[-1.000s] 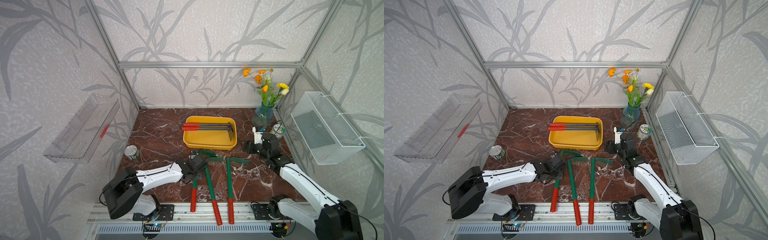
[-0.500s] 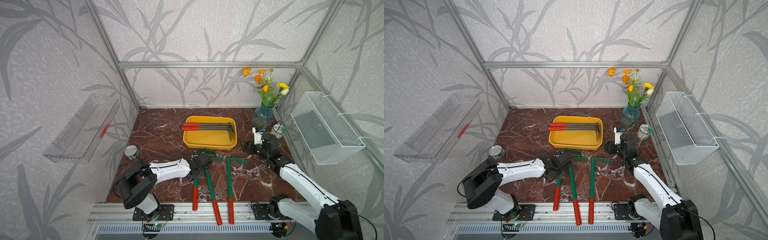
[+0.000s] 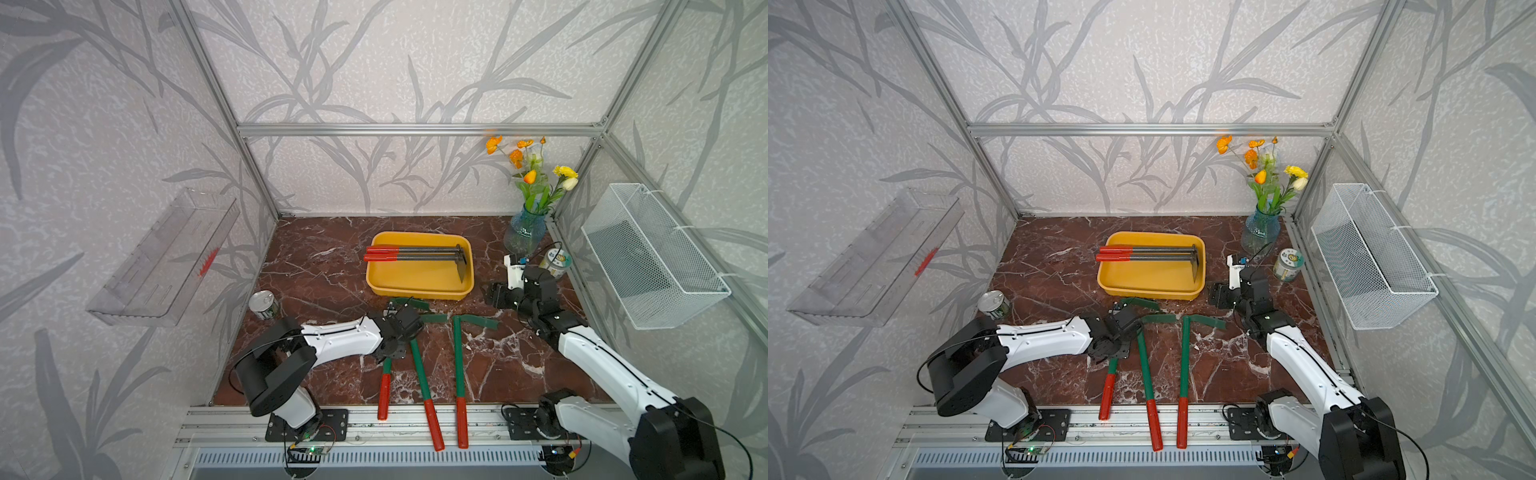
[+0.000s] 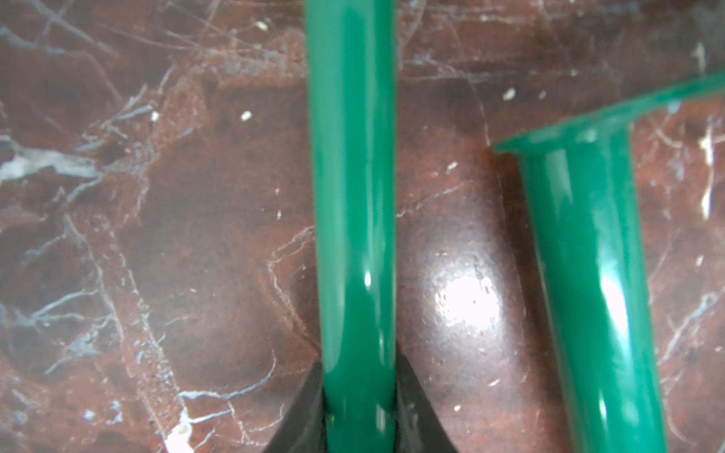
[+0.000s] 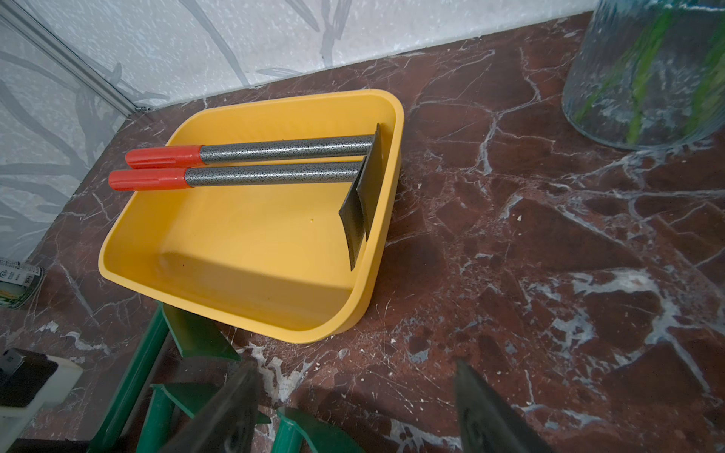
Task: Put the small hoe into the storage box
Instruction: Pick up the hoe from the center of the board.
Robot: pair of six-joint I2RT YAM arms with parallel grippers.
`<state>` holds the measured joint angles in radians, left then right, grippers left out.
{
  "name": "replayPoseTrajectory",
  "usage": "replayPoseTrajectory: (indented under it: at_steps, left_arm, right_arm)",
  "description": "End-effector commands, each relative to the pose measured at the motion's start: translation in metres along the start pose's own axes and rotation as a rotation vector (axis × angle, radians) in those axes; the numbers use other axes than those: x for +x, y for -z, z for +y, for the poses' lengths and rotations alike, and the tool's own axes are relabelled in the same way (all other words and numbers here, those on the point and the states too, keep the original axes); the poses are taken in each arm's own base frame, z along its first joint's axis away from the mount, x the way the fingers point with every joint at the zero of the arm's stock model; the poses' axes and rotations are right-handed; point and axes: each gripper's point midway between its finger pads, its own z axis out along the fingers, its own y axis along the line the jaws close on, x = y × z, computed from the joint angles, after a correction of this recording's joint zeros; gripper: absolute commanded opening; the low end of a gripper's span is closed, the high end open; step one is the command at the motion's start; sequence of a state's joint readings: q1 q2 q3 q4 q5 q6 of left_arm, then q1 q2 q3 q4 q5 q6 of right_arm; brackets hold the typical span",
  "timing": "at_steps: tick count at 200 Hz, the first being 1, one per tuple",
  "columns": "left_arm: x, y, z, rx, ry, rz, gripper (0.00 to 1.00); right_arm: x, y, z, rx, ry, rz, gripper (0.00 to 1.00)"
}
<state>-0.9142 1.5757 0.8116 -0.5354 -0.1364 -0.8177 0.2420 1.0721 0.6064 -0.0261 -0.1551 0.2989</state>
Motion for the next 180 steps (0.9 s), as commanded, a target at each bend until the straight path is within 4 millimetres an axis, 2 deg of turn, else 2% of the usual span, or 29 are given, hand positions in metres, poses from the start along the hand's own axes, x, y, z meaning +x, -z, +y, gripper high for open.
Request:
replayPoseTrajectory:
  at_steps: [1, 29, 63, 102, 132, 180]
  left_arm:
    - [0.033, -0.024, 0.010, -0.019, -0.030, 0.126, 0.20]
    - [0.035, -0.022, 0.012, -0.013, -0.027, 0.126, 0.10]
    - [0.022, -0.002, 0.011, 0.017, -0.030, 0.065, 0.00]
    - [-0.002, 0.018, 0.003, 0.049, -0.030, -0.032, 0.00]
    - [-0.016, 0.029, -0.012, 0.117, -0.002, -0.078, 0.00]
    - [-0.030, 0.062, -0.010, 0.148, -0.007, -0.155, 0.00]
  right_arm:
    - [-0.003, -0.001, -0.004, 0.015, 0.005, -0.017, 0.77]
    - [-0.001, -0.003, -0.004, 0.014, 0.002, -0.012, 0.77]
    - [-0.001, -0.005, -0.004, 0.012, -0.002, -0.010, 0.77]
    - [0.000, -0.005, -0.004, 0.007, -0.008, -0.011, 0.77]
    - [-0.004, 0.000, -0.004, 0.015, 0.003, -0.021, 0.77]
    - [-0.006, 0.002, -0.003, 0.013, -0.004, -0.026, 0.77]
